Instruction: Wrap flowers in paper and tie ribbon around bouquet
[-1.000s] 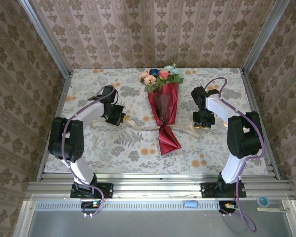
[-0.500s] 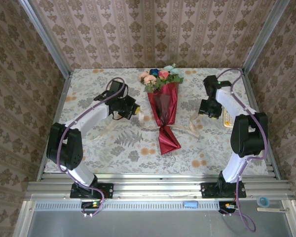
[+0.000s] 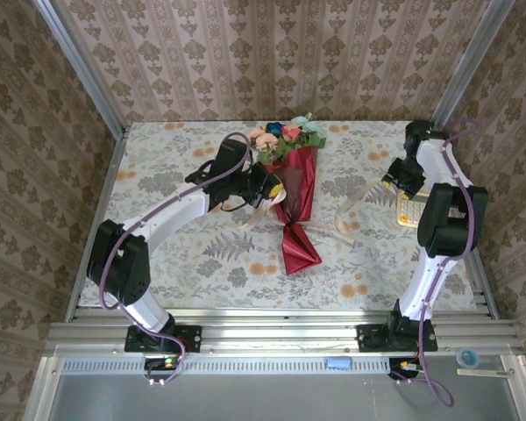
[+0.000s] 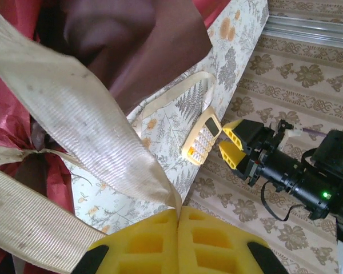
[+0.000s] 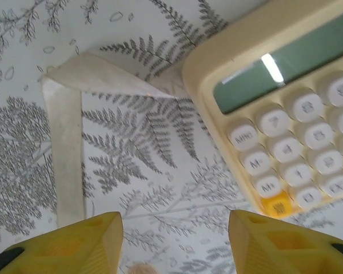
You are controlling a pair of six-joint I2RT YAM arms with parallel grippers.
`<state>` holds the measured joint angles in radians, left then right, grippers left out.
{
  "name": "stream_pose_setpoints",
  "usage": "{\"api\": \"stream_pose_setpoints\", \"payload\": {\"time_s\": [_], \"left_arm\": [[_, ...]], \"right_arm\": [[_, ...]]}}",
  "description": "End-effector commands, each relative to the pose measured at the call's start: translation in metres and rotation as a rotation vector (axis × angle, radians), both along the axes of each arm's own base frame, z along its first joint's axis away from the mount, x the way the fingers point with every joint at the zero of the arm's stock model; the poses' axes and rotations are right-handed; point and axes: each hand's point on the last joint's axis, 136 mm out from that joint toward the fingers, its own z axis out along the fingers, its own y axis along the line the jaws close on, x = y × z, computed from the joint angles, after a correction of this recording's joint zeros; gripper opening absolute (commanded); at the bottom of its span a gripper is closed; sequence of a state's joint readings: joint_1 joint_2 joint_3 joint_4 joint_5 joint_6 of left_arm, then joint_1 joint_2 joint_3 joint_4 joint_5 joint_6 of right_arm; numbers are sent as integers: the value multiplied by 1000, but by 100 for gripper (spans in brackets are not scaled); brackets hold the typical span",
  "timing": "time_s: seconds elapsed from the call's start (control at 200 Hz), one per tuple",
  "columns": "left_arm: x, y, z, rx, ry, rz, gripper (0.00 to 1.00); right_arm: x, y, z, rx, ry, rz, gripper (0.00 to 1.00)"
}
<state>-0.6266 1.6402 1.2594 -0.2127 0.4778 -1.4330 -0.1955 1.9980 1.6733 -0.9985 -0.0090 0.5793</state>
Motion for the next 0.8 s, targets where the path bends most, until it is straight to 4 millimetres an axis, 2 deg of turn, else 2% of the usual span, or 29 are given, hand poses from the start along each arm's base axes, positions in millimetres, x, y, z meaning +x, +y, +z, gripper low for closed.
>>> {"api": "stream_pose_setpoints", "payload": {"time_s": [0.0,0.06,0.175,0.36,0.49,0.67,0.735,0.795], "left_arm": [[0,5,14,-40,-55,6,0],[0,8,12,-41,-53,16,0],[0,10,12,-48,-58,17,0],[-3,15,10,-35,-57,22,0],[-3,19,8,-31,-50,33,0],[-5,23,3,-24,-33,36,0],[-5,23,1,-23,-25,36,0],[-4,23,1,-23,-23,35,0]], "right_arm": [[16,14,-4,55,-7,-12,53],[23,18,-8,45,-2,-12,53],[37,13,-16,22,-16,-32,53],[56,-7,-26,-88,41,95,49],[53,-22,-43,-164,147,184,49],[52,-19,-67,-153,215,241,48],[50,-16,-75,-142,231,245,43],[48,-14,-80,-134,247,237,34]]}}
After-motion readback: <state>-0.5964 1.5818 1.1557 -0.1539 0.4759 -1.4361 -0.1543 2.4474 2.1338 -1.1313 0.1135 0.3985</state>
